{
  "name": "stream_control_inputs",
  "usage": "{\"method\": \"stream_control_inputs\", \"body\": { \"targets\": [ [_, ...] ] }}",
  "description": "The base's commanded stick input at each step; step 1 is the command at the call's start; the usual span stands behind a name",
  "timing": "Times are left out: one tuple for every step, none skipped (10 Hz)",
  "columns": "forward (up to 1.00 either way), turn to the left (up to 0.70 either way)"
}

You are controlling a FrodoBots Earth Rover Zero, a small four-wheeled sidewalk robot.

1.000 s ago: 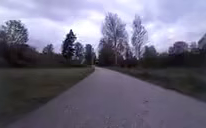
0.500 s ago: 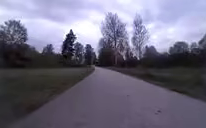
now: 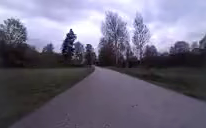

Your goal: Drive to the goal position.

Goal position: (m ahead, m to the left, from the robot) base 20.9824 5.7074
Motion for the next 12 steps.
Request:
{"method": "stream_control_inputs", "body": {
  "targets": [
    [1.0, 0.0],
    [1.0, 0.0],
    [1.0, 0.0],
    [1.0, 0.0],
    [1.0, 0.0],
    [1.0, 0.0],
    [1.0, 0.0],
    [1.0, 0.0],
    [1.0, 0.0],
    [1.0, 0.0],
    [1.0, 0.0],
    [1.0, 0.0]
  ]
}}
